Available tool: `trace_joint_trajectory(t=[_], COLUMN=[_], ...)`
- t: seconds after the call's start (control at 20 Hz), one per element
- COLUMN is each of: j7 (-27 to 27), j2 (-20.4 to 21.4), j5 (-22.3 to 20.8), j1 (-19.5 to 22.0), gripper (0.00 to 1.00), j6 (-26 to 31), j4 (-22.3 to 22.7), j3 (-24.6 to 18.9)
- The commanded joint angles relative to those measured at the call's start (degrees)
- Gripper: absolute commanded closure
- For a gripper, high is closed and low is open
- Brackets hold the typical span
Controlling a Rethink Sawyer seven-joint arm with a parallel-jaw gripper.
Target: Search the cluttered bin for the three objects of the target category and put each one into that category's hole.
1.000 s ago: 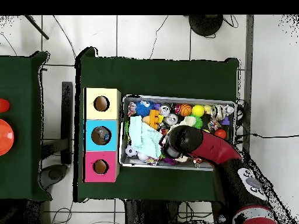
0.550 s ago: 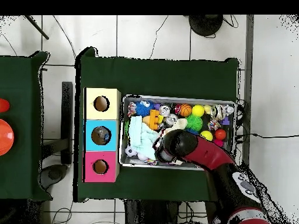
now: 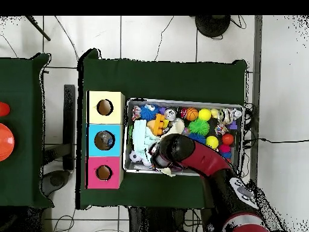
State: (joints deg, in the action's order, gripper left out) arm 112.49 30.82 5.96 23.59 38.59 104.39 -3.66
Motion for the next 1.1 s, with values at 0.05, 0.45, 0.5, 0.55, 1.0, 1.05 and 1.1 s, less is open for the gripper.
trace_joint_trajectory(t=[0.05, 0.45, 0.5, 0.55, 1.0, 1.05, 1.1], j7=[16.49, 16.43, 16.32, 16.15, 14.35, 14.75, 15.15], j2=[-1.33, -1.49, -1.52, -1.50, -1.53, -1.50, -1.48], j5=[6.88, 10.49, 10.79, 11.17, 12.50, 12.48, 12.47], j1=[-4.35, -7.99, -8.35, -8.50, -9.37, -9.77, -10.16], gripper=[1.00, 1.00, 1.00, 1.00, 1.00, 1.00, 1.00], j6=[-4.04, -4.08, -4.00, -4.06, -3.74, -3.74, -3.73], j4=[5.16, 4.83, 4.73, 4.82, 4.57, 4.41, 4.24], j3=[-1.52, 0.45, 0.74, 0.89, 2.33, 2.85, 3.36])
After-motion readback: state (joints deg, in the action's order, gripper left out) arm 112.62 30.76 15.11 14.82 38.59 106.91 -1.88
